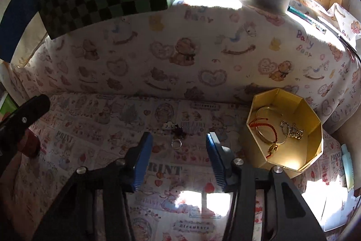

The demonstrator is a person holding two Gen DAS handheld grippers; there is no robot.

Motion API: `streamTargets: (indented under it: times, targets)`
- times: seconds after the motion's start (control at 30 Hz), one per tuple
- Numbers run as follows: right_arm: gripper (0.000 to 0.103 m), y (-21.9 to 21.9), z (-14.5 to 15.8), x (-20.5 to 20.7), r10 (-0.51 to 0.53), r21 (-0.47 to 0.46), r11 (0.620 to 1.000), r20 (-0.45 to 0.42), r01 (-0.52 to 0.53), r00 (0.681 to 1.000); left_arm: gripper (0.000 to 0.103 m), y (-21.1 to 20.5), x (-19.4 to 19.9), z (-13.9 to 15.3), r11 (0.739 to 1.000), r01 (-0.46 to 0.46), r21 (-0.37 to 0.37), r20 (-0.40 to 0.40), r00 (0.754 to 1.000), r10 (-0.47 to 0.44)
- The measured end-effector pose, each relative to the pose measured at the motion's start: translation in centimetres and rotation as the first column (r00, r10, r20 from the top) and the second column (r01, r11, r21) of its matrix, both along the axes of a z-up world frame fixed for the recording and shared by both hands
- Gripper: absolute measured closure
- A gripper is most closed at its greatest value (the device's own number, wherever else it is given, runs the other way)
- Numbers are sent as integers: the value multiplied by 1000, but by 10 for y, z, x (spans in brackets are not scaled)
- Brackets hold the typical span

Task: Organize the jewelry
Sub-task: 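Grasp the small silver ring with the right tool while the left tool holds the stone ring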

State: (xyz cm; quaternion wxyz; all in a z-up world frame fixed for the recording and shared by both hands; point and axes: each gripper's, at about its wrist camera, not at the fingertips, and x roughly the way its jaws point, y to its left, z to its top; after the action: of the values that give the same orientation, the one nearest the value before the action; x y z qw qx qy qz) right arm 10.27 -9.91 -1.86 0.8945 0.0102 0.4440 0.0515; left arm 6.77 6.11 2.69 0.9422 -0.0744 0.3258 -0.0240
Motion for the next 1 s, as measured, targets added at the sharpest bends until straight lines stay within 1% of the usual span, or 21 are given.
streamTargets:
  times: [0.03, 0.07, 0.17, 0.2, 0.3, 0.4, 0.47, 0.5, 0.53, 0.63, 0.73, 0.77, 0.9, 0.93, 1.0]
  targets:
    - [66, 1, -8, 6, 1, 5, 1000, -25, -1, 1000, 83, 2, -2, 2, 1000, -3, -5, 8, 1000, 3]
    - [68, 3, -14, 10, 4, 8, 1000, -48, -4, 999, 83, 4, -2, 3, 1000, -4, -15, 8, 1000, 4]
    - [73, 7, -30, 23, -26, -38, 999, -103, 22, 994, 83, 9, 5, -2, 999, -26, -19, -19, 999, 26]
    - [74, 9, -32, 25, -40, -57, 998, -104, 34, 994, 83, 10, 7, -4, 999, -36, -11, -29, 999, 36]
    - [74, 17, -33, 27, -28, -91, 996, -93, 19, 995, 83, 11, 15, -13, 998, -60, 18, -51, 997, 61]
    - [81, 24, -34, 27, -36, -130, 991, -89, 24, 995, 83, 14, 20, -21, 996, -81, 29, -73, 994, 83]
    - [84, 26, -35, 27, -47, -138, 990, -90, 34, 995, 83, 14, 22, -24, 996, -77, 35, -82, 993, 80]
    - [89, 25, -35, 27, -51, -142, 989, -90, 38, 995, 83, 13, 23, -25, 997, -72, 36, -84, 994, 75]
    - [91, 24, -35, 27, -54, -144, 989, -91, 41, 994, 83, 12, 23, -26, 998, -59, 32, -88, 994, 62]
    - [91, 15, -33, 26, -50, -115, 993, -108, 37, 993, 83, 11, 21, -24, 999, -39, 6, -97, 994, 40]
    - [91, 0, -31, 21, -32, -85, 996, -119, 21, 992, 83, 7, 15, -18, 999, -36, 24, -74, 997, 37]
    - [91, -4, -29, 18, -26, -77, 997, -117, 17, 993, 83, 6, 13, -16, 999, -31, 18, -69, 997, 33]
    - [91, -18, -20, -8, -1, -84, 996, -68, -4, 998, 83, 1, 4, -7, 1000, 3, -24, -66, 998, -5]
    - [91, -19, -17, -14, 13, -78, 997, -60, -18, 998, 83, -3, 0, -3, 999, 19, -29, -54, 998, -21]
    - [91, -26, -15, -30, 30, -59, 998, -49, -33, 998, 83, -10, -8, 3, 999, 39, -15, -23, 999, -39]
